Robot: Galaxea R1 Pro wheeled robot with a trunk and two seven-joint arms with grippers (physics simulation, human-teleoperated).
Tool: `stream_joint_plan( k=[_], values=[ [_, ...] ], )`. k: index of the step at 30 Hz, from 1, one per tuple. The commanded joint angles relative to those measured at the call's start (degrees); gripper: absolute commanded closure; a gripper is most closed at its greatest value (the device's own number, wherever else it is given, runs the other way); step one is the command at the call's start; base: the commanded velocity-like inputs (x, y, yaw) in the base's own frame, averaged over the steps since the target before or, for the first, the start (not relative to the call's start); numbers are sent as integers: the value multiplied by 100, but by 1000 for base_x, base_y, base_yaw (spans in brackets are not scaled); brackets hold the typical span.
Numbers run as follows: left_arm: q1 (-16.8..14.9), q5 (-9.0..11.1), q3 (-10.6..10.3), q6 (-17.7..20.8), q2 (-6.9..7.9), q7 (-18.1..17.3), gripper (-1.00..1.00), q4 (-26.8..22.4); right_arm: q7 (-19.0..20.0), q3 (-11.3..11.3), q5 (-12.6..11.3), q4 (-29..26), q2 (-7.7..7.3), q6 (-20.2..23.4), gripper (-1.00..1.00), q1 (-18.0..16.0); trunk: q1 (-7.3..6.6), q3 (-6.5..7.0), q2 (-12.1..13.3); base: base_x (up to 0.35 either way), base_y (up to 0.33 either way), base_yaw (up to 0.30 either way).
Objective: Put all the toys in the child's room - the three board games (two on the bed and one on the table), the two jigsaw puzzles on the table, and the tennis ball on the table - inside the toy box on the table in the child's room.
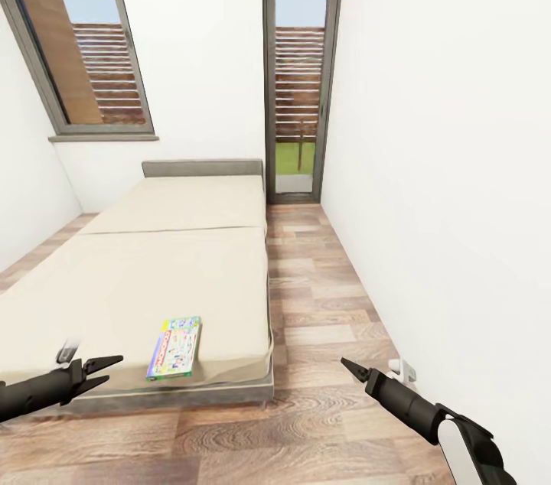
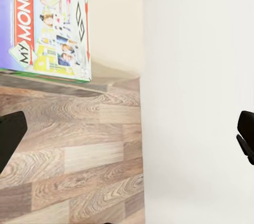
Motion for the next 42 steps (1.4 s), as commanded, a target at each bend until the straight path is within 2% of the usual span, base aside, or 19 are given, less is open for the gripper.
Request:
stream_joint_plan(
  k=[1, 5, 10, 16, 42],
  values=[
    [-4, 15, 2, 29, 0, -3, -100, 6, 8, -9, -25, -2, 1, 43, -100, -4, 22, -24, -44, 0, 0, 0],
    [-4, 13, 2, -71, -13, 65, -100, 18, 8, -9, -25, -4, 1, 43, -100, -4, 110, -96, -205, 0, 0, 0],
    [-4, 19, 5, -262, -35, 329, -100, 22, 8, -9, -25, -6, 1, 45, -100, -4, 220, -185, -405, 0, 0, 0],
    [-4, 22, 1, -319, -55, 512, -100, 23, 8, -9, -25, -5, 1, 50, -100, -4, 351, -293, -646, 0, 0, 0],
    [-4, 54, 12, -437, -78, 567, -100, 23, 12, -8, -38, -8, -4, 60, -100, -4, 922, -760, -1689, 0, 0, 0]
  ],
)
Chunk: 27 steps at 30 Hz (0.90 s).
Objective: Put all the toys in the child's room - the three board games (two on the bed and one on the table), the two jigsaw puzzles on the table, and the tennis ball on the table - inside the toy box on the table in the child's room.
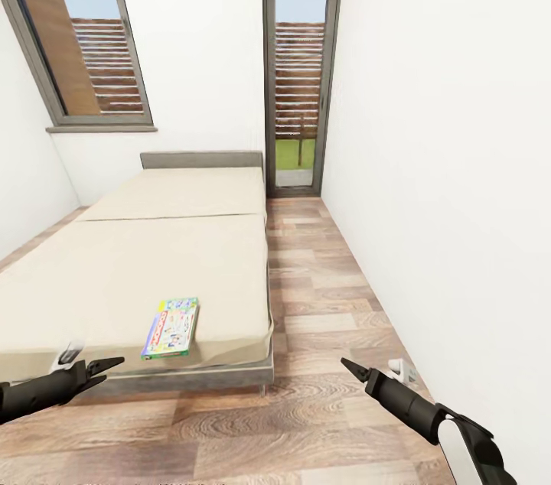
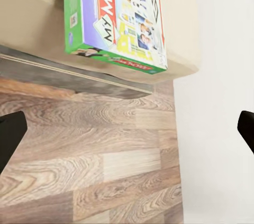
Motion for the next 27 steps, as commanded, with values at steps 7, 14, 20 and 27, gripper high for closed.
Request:
stream_joint_plan(
  k=[7, 14, 20, 27],
  values=[
    [-4, 19, -1, 7, -62, -14, -100, 1, 16, -2, -30, -12, -2, 30, -100, -4, 153, -131, -285, 0, 0, 0],
    [-4, 19, -5, 3, -134, -15, -100, 1, 17, 1, -1, -29, -2, 44, -100, -4, 307, -257, -565, 0, 0, 0],
    [-4, 19, -5, 2, -155, -15, -100, 1, 20, -1, -11, -24, -2, 23, -100, -4, 307, -257, -565, 0, 0, 0],
    [-4, 22, -19, 16, -160, -15, -100, 1, 21, 6, -19, -22, -3, 10, -100, -4, 307, -257, -565, 25, 0, 0]
  ],
)
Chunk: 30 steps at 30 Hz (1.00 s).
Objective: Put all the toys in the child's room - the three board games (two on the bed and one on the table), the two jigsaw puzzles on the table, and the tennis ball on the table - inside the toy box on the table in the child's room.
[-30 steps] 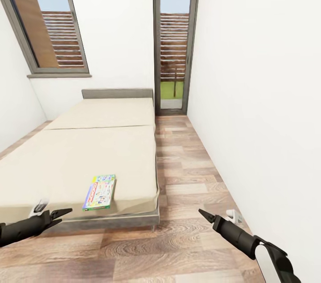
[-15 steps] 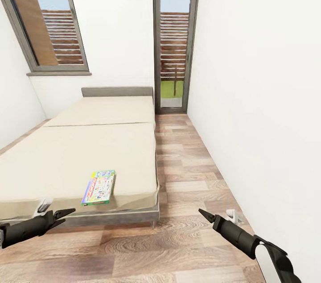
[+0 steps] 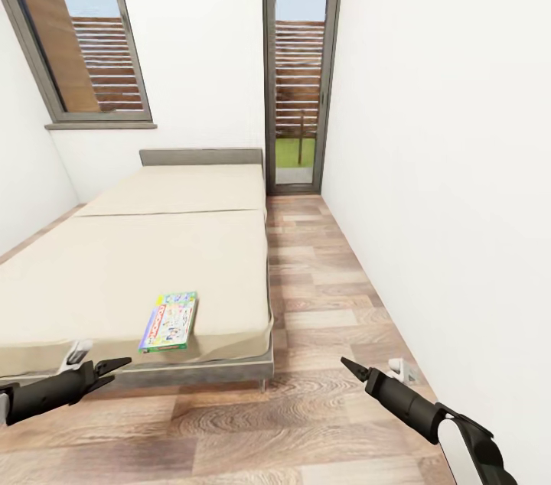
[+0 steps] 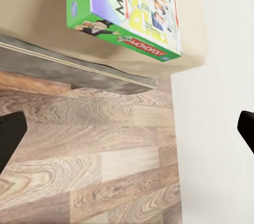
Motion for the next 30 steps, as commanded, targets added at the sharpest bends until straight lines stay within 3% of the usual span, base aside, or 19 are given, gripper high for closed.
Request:
stream_joint_plan(
  k=[1, 30],
  values=[
    [-3, 17, 5, 31, 0, -9, -100, 1, 8, -9, -25, -2, 1, 43, -100, -4, 0, -5, -2, 156, 0, 0],
    [-3, 13, 9, 3, -52, -34, -100, 1, 7, -14, -40, -2, 1, 42, -100, -4, 0, -5, -2, 65, -5, 0]
  ],
)
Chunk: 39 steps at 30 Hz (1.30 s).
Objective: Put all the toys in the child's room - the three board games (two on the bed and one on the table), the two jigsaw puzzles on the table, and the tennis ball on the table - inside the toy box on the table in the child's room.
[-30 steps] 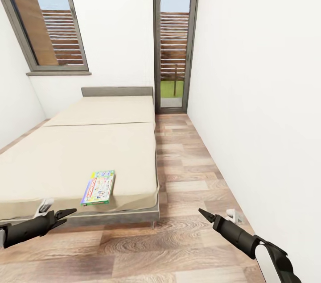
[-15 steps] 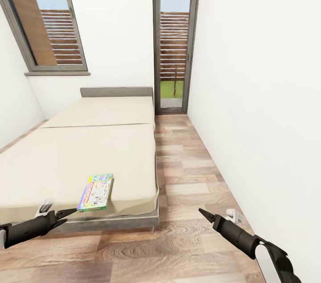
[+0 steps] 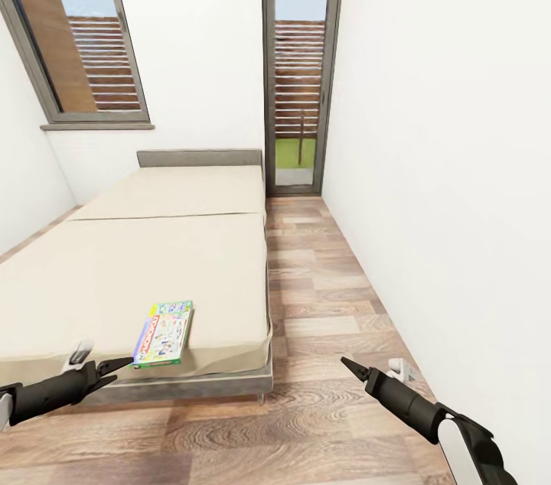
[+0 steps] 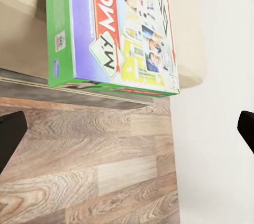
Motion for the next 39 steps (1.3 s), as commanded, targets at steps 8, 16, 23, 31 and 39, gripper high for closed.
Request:
stream_joint_plan(
  k=[8, 16, 23, 31, 39],
  values=[
    [-3, 17, 4, 34, 0, -2, -100, 1, 8, -7, -29, -4, 1, 43, -100, -4, -1, -5, -2, 1, 0, 0],
    [-3, 21, 5, 41, 0, -15, -100, 1, 5, -9, -29, -4, 1, 43, -100, -4, -1, -5, -2, 0, 0, 0],
    [-3, 17, 11, 43, 0, -23, -100, 1, 5, -5, -28, -4, 1, 43, -100, -4, -1, -5, -2, 0, 0, 0],
    [-3, 17, 6, 43, 0, -18, -100, 1, 8, -5, -22, -4, 1, 43, -100, -4, 43, -41, -83, 0, 0, 0],
    [-3, 4, 4, 41, -5, 5, -100, 1, 12, -4, -21, -4, 1, 43, -100, -4, 219, -185, -403, 0, 0, 0]
  ],
)
